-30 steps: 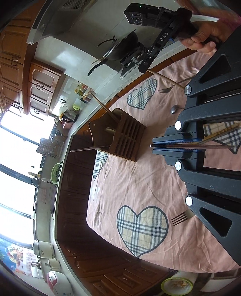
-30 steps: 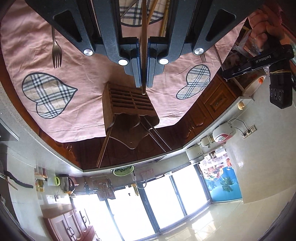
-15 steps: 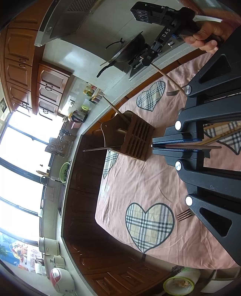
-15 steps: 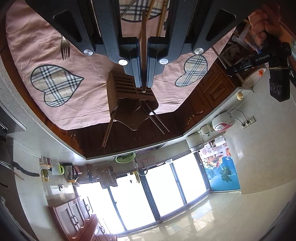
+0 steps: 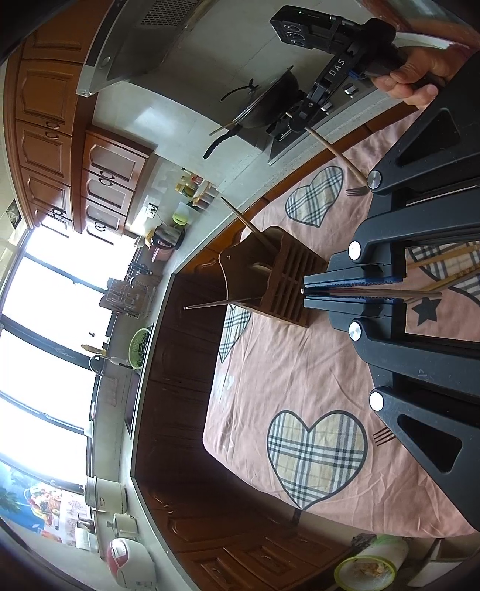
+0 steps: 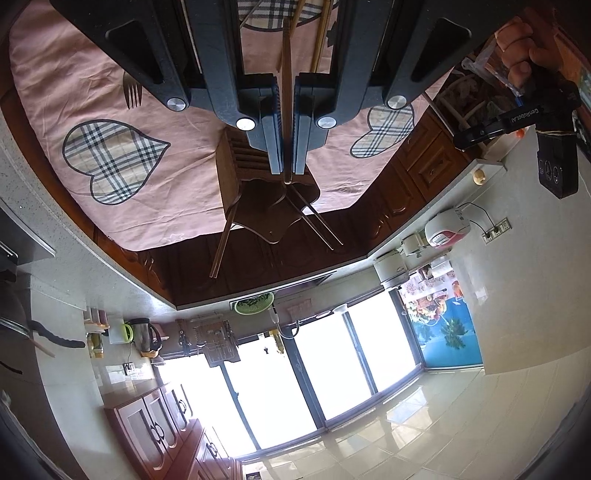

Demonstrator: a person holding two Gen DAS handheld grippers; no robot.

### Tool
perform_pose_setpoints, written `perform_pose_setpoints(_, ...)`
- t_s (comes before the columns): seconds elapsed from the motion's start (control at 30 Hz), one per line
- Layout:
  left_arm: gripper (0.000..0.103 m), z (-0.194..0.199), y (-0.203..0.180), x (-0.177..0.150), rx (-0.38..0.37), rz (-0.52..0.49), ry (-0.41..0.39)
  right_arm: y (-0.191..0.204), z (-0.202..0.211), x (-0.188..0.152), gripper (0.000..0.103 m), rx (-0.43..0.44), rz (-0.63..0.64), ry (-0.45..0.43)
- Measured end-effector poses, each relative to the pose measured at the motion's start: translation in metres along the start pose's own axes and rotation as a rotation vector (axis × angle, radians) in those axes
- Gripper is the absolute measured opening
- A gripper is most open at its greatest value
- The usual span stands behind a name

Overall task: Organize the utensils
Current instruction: 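Lift both chopsticks and carry them over the wooden utensil holder, then lower both chopsticks into the holder and open both grippers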

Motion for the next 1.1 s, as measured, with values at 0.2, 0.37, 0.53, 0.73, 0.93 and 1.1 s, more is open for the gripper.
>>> perform_pose_setpoints(0.2, 0.003, -0.009, -0.001, 0.018, -0.009, -0.003, -0.038, -0.003, -0.003, 0.018, 0.005, -0.006, -0.009, -0.05)
perform_pose_setpoints(0.37, 0.003, -0.019, -0.003, 0.037, -0.018, -0.01, -0.081, -0.005, -0.011, 0.038, 0.005, -0.012, -0.008, -0.095)
perform_pose_setpoints(0.53, 0.003, -0.035, -0.003, 0.061, -0.023, -0.009, -0.139, -0.008, -0.021, 0.065, 0.005, -0.023, -0.001, -0.158)
perform_pose_setpoints(0.73, 0.003, -0.062, -0.007, 0.091, -0.023, -0.011, -0.209, -0.015, -0.036, 0.097, 0.005, -0.044, 0.012, -0.236)
perform_pose_setpoints(0.93, 0.003, -0.099, -0.012, 0.11, -0.015, -0.02, -0.268, -0.024, -0.062, 0.121, 0.005, -0.073, 0.02, -0.277)
perform_pose_setpoints(1.1, 0.003, -0.139, -0.012, 0.109, -0.001, -0.014, -0.277, -0.032, -0.085, 0.133, 0.005, -0.089, 0.009, -0.306)
Point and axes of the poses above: each gripper's, at about its wrist camera, not at the fingertips, and z roughly against the way its jaws point, y to its left, x to its top, the point moved 10 cm from there along -z, roughly the way its jaws point, and after that the axes turned 13 degrees about -y, right-handed, at the moved point
